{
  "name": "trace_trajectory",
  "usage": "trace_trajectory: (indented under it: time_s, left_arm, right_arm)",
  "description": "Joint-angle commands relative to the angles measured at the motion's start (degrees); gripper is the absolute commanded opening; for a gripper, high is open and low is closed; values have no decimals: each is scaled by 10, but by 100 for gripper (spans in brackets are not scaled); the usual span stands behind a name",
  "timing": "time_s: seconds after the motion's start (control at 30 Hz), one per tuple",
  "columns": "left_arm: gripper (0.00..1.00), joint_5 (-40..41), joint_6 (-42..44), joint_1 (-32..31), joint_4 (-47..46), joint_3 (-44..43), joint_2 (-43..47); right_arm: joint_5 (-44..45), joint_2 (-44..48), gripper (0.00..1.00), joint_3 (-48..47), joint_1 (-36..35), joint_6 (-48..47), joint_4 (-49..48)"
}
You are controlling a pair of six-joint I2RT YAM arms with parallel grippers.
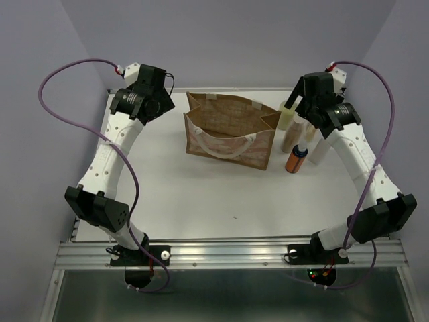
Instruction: Take the personal care products out of the canvas bag
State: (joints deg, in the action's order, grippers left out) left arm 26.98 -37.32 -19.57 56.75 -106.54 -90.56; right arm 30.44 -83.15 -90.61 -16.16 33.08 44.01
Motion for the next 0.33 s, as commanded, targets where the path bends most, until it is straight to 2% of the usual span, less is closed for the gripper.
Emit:
trace_trajectory:
  time_s: [0.0, 0.3]
  left_arm:
    - [99, 12, 28, 7, -18, -19, 31]
    - [99, 40, 16, 14, -31, 1, 55]
  right_arm:
    - [-27, 14, 100, -61, 0, -14, 28]
    - [-11, 74, 100, -1, 0, 12, 27]
